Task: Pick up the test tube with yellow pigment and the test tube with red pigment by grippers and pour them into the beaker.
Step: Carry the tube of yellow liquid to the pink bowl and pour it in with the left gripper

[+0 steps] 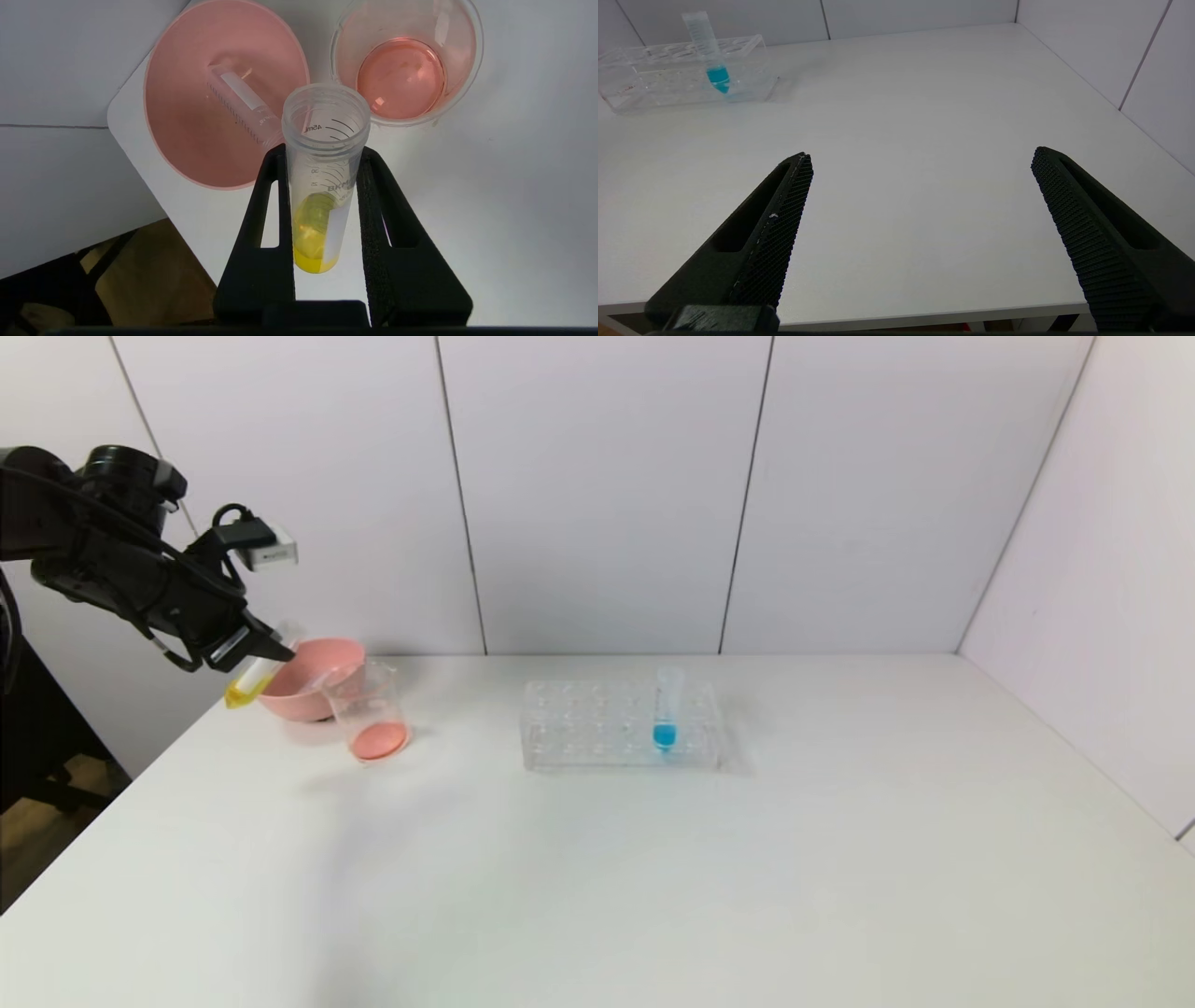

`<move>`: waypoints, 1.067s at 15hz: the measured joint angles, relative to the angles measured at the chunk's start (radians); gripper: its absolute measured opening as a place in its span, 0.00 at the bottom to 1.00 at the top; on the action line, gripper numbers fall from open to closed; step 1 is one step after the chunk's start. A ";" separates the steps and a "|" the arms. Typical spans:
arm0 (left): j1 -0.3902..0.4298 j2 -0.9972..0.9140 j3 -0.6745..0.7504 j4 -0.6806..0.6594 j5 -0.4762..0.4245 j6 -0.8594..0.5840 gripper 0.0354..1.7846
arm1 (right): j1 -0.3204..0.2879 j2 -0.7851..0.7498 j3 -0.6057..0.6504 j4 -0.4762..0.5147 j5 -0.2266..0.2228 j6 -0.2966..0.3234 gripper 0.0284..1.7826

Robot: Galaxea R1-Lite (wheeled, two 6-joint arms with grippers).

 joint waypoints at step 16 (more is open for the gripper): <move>-0.231 0.043 -0.021 -0.003 0.556 0.187 0.22 | 0.000 0.000 0.000 0.000 0.000 0.000 0.96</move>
